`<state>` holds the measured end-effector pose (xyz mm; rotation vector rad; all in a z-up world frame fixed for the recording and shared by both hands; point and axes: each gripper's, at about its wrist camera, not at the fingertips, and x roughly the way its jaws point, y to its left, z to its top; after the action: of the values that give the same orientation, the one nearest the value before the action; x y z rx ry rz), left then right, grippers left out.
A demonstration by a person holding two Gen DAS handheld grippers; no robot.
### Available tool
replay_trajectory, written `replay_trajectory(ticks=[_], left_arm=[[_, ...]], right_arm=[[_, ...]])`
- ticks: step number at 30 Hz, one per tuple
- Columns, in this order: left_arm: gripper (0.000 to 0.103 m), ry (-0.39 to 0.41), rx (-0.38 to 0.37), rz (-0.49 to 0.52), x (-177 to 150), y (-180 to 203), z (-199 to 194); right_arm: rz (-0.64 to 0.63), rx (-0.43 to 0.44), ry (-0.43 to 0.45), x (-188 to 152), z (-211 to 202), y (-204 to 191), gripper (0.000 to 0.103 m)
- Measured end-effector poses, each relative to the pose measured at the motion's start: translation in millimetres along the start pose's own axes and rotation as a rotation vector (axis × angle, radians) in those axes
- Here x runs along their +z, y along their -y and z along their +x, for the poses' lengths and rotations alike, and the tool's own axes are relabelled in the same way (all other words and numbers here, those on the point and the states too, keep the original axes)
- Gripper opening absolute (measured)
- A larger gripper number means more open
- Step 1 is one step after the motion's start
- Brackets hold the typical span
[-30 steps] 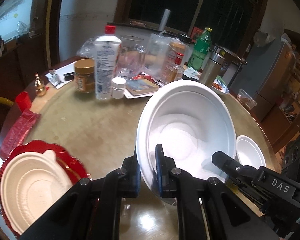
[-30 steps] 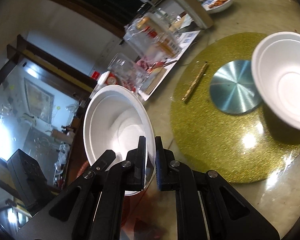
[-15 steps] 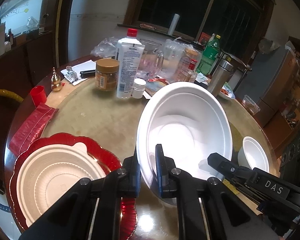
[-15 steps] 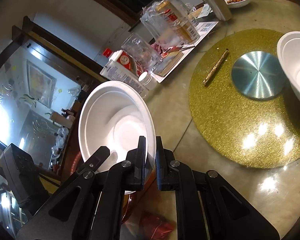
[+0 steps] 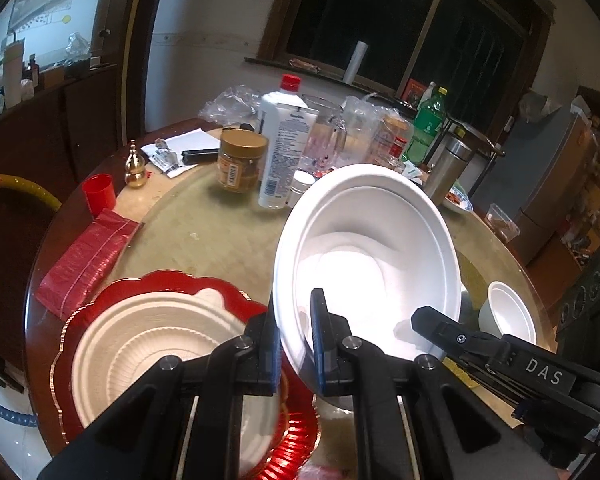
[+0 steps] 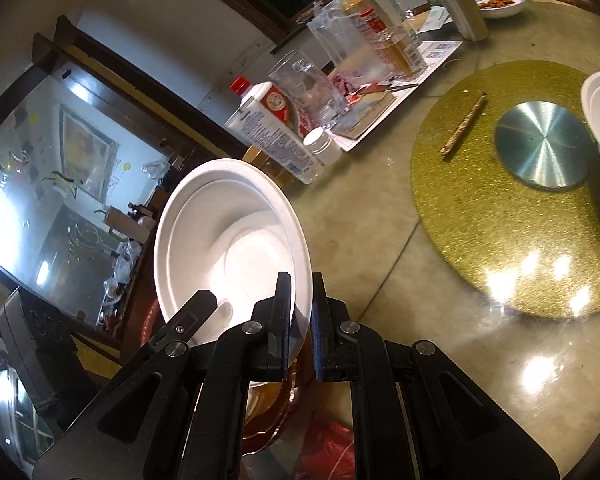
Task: Organize plates and bowls
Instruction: 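Lift the white foam bowl with the right tool and carry it to the red plates, then lower the white foam bowl into the beige bowls and open the right tool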
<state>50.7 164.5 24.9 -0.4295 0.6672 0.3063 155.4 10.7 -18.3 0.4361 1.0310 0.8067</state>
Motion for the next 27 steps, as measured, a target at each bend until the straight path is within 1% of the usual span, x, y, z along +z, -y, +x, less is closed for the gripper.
replay_trajectory(ticks=[11, 21, 27], left_arm=[[0.011, 0.007, -0.01, -0.049, -11, -41, -25], [0.011, 0.0, 0.021, -0.093, -23, -76, -33], [0.011, -0.018, 0.042, -0.1, -30, -90, -31]], right_arm=[[-0.064, 0.023, -0.057, -22, 15, -34, 0.009], [-0.128, 0.039, -0.134, -44, 32, -62, 0.009], [-0.146, 0.027, -0.177, -55, 46, -68, 0.008]])
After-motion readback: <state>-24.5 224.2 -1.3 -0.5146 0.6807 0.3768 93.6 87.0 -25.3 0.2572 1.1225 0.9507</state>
